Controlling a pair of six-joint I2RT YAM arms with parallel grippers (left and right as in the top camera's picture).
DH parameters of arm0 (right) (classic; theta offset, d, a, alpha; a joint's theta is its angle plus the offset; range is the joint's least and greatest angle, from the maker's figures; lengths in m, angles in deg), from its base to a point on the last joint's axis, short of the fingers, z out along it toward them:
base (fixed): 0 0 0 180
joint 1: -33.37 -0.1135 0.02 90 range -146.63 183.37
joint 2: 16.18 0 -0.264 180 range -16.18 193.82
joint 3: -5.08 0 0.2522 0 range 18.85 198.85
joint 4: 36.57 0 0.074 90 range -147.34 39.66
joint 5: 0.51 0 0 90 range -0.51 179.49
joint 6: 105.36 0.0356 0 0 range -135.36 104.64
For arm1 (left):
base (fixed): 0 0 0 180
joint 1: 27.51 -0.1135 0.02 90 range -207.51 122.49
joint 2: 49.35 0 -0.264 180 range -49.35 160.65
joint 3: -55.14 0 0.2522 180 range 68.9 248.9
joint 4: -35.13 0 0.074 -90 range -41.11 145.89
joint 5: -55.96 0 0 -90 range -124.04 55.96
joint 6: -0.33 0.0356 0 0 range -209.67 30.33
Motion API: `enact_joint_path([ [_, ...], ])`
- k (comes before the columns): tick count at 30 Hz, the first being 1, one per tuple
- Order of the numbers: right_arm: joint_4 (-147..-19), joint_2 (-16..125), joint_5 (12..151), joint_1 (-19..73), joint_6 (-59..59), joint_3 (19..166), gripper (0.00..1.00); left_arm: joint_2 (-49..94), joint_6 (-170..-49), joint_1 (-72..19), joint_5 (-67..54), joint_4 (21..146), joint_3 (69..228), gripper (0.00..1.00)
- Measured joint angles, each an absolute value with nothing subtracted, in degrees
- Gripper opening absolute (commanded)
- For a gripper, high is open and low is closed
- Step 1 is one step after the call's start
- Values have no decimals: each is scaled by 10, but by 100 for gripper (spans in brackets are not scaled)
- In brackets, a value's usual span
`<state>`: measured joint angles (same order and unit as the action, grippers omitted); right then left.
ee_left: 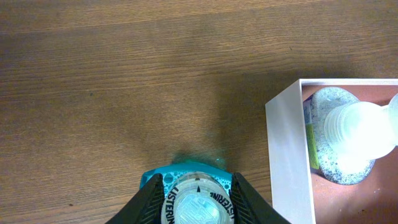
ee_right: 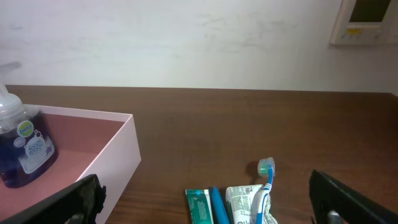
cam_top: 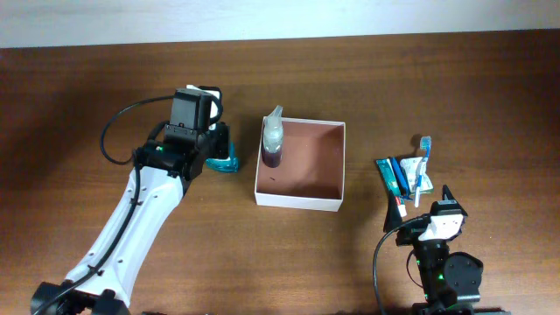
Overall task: Pack container
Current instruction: 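Grasp the teal Listerine bottle by its cap with left gripper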
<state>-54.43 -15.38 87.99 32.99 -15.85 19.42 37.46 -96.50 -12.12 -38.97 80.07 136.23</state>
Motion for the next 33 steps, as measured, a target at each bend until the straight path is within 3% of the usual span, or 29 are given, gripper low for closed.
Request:
enact_joint_path([
  [8, -544, -154, 880, 330, -158, 194, 98, 375, -965, -121, -390, 801, 1363, 31],
  [9, -544, -154, 880, 330, -159, 194, 98, 375, -965, -121, -390, 801, 1363, 36],
  [11, -544, -154, 880, 330, -159, 194, 98, 375, -966, -121, -390, 802, 1362, 57],
  [18, -544, -154, 880, 330, -159, 194, 98, 375, -966, -121, -390, 810, 1362, 57],
  [21, -544, -154, 880, 330, -159, 194, 98, 375, -966, -121, -390, 810, 1362, 48],
  [33, -544, -154, 880, 330, -159, 194, 98, 378, -965, -121, -390, 810, 1362, 48],
])
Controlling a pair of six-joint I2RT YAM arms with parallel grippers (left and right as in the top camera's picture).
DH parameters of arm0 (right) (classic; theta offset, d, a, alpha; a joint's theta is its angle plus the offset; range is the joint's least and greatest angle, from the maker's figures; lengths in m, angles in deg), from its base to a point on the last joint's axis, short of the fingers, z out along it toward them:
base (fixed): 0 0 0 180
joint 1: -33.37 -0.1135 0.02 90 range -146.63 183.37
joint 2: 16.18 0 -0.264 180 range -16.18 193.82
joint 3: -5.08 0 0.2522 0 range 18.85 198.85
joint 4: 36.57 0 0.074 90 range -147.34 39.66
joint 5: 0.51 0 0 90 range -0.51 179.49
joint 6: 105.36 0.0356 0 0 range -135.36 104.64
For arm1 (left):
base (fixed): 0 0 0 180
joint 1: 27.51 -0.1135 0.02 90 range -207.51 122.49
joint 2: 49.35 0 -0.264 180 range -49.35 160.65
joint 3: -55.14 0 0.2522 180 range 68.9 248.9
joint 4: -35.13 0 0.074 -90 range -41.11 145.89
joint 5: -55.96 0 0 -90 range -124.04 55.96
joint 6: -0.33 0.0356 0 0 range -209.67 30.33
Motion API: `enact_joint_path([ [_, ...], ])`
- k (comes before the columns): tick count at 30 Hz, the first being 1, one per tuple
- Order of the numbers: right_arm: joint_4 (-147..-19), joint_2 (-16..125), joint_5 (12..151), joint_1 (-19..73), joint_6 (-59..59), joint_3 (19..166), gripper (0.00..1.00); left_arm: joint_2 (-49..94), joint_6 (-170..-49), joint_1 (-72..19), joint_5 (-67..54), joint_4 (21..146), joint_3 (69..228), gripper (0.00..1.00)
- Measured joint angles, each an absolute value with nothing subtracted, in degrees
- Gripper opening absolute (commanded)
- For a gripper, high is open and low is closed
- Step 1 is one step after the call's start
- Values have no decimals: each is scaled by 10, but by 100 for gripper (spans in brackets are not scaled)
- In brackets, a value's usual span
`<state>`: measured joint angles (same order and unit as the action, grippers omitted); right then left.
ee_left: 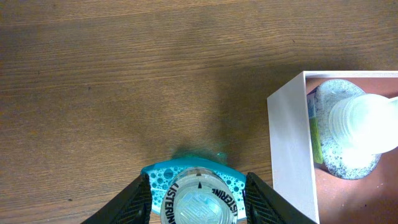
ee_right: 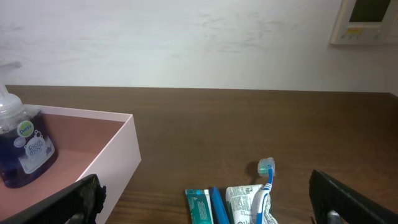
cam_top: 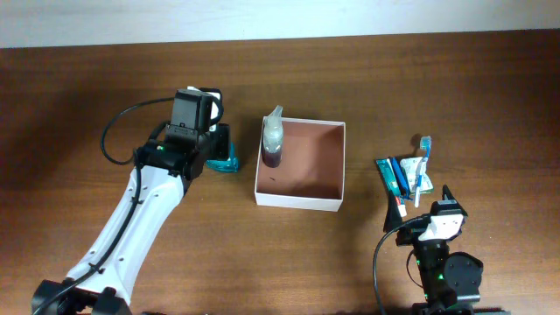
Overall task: Pack container
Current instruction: 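Grasp the teal Listerine bottle by its cap with left gripper, then carry the Listerine bottle right and lower it into the box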
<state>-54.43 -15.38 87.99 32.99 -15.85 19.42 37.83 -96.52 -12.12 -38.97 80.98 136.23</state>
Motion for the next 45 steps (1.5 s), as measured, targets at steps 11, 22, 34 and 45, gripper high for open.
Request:
enact_joint_path([
  [11, -544, -154, 880, 330, -159, 194, 99, 383, -965, -121, -390, 819, 1363, 38],
  [22, -544, -154, 880, 330, -159, 194, 98, 383, -965, -121, -390, 819, 1362, 36],
  [34, -544, -154, 880, 330, -158, 194, 98, 375, -965, -121, -390, 830, 1362, 22],
  [45, -544, -154, 880, 330, -159, 194, 98, 297, -965, -121, -389, 848, 1362, 20],
])
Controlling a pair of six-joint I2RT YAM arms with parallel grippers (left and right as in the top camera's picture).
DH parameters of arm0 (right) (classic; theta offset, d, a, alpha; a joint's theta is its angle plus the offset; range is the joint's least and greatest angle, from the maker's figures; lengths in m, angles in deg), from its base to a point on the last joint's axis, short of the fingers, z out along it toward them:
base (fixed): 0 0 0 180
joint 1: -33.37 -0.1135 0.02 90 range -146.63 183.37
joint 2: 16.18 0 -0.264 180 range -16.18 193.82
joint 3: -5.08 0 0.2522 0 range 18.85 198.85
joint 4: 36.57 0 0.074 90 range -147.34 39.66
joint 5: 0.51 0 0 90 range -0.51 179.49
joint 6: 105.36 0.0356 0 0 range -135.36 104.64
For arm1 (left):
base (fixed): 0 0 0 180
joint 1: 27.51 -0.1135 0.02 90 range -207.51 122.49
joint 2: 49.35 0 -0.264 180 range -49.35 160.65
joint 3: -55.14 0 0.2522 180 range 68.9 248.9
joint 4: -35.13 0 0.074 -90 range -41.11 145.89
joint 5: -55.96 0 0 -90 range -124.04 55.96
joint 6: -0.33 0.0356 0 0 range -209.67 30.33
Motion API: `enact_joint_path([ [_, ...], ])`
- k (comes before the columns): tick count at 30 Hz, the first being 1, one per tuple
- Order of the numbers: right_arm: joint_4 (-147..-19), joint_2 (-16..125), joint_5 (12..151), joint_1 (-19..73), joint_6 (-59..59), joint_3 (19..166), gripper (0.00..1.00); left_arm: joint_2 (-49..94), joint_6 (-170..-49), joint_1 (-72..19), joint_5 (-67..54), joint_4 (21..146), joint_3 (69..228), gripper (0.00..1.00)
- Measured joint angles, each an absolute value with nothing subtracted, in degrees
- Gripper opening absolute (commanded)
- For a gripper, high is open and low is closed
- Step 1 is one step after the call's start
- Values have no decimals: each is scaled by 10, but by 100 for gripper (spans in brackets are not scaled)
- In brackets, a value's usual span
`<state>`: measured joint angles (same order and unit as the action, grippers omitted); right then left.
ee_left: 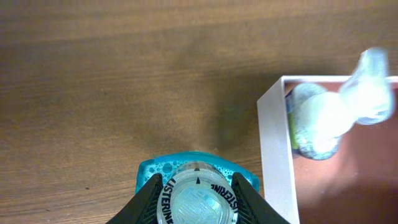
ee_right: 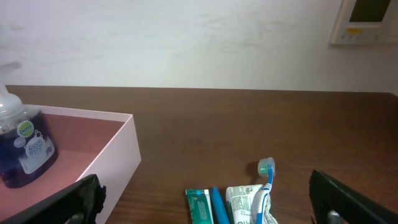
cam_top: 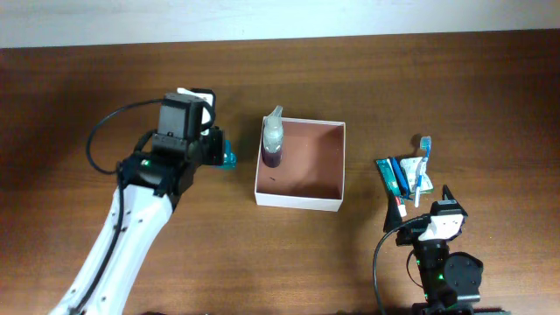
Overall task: Pack container
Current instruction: 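Carry the Listerine bottle right and lower it into the box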
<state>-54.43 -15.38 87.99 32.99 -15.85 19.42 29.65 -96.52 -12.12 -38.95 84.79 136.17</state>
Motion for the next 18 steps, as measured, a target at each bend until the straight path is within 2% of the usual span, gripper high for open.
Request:
enact_joint_path([
  [18, -544, -154, 880, 330, -158, 194, 98, 154, -913, -67, -332, 845, 1361, 20],
])
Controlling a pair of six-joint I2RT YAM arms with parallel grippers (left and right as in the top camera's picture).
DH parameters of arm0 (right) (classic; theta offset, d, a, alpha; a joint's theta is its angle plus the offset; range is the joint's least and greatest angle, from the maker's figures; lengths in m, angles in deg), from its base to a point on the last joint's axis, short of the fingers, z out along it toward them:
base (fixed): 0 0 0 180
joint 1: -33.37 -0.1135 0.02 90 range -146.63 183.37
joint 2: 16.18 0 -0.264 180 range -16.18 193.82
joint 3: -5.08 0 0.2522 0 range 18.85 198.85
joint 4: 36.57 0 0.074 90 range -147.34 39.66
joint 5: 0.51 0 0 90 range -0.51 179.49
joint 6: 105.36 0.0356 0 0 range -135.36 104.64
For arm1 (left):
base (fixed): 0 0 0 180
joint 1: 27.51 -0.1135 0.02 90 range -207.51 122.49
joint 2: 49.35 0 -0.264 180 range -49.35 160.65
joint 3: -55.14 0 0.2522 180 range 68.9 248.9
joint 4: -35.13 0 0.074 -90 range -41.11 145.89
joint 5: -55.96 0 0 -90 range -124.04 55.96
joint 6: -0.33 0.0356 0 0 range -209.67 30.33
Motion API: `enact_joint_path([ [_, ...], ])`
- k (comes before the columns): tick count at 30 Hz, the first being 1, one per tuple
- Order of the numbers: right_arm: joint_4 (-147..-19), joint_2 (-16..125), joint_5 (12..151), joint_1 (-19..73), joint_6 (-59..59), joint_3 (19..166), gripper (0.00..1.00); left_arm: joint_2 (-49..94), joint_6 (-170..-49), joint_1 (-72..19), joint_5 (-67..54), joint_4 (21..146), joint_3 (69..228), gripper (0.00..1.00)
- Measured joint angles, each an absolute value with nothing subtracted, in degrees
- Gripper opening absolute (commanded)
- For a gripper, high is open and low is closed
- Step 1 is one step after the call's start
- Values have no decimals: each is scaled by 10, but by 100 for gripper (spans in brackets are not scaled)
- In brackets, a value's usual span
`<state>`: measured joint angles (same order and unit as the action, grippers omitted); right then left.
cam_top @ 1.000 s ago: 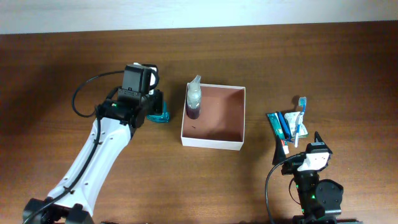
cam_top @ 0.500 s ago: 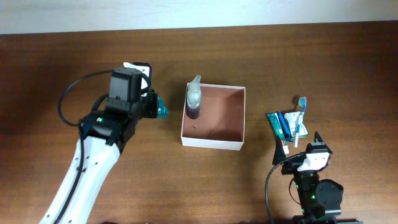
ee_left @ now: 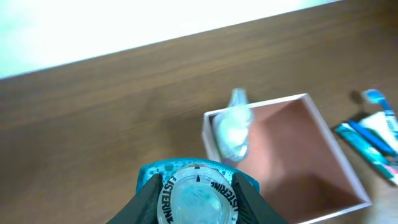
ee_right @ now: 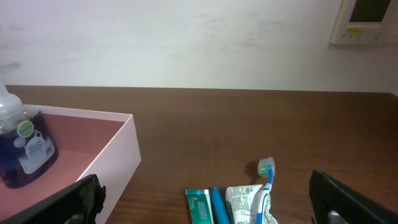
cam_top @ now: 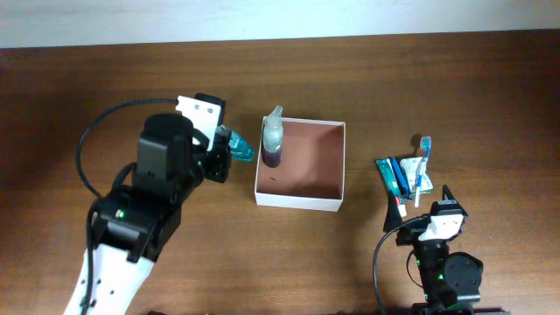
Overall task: Pack container
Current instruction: 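Carry the Listerine bottle right and lower it into the box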
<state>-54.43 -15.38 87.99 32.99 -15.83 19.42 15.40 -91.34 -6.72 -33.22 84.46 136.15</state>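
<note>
My left gripper (ee_left: 196, 202) is shut on the cap of a teal Listerine bottle (ee_left: 196, 196), held high in the air; overhead the bottle (cam_top: 239, 147) shows just left of the white box (cam_top: 300, 201). The box (ee_left: 348, 180) has a pink floor, and a soap pump bottle (cam_top: 273, 140) stands in its far left corner. Toothpaste tubes (cam_top: 398, 177) and a blue toothbrush (cam_top: 423, 162) lie to the right of the box. My right gripper (ee_right: 205, 199) rests low near the table's front edge, open wide, with the toothpaste tubes (ee_right: 242, 204) ahead between its fingers.
The wooden table (cam_top: 455, 79) stretches around the box. A pale wall (ee_right: 186, 43) with a small white device (ee_right: 367, 22) rises behind the table. My left arm (cam_top: 140, 219) reaches in from the lower left.
My left gripper has risen well above the table with the Listerine bottle and tilted, so the whole box now lies below it. The right arm has not moved.
At first my left gripper was closed around the Listerine bottle standing on the table left of the box. Then its fingers stood wider apart round the cap. Later it was shut on the cap again, and now the bottle hangs high over the table.
</note>
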Motion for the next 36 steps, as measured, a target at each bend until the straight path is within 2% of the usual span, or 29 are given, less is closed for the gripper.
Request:
enact_joint_path([
  [7, -544, -154, 880, 330, -159, 194, 98, 141, -883, -56, -271, 843, 1361, 20],
  [18, -544, -154, 880, 330, -159, 194, 98, 143, -725, -55, -191, 857, 1361, 20],
  [29, -544, -154, 880, 330, -159, 194, 98, 236, -612, -55, -98, 868, 1361, 20],
  [34, -544, -154, 880, 330, -158, 194, 98, 270, -575, -55, -85, 868, 1361, 22],
  [36, -544, -154, 880, 330, -159, 194, 98, 279, -560, -55, -83, 868, 1361, 26],
])
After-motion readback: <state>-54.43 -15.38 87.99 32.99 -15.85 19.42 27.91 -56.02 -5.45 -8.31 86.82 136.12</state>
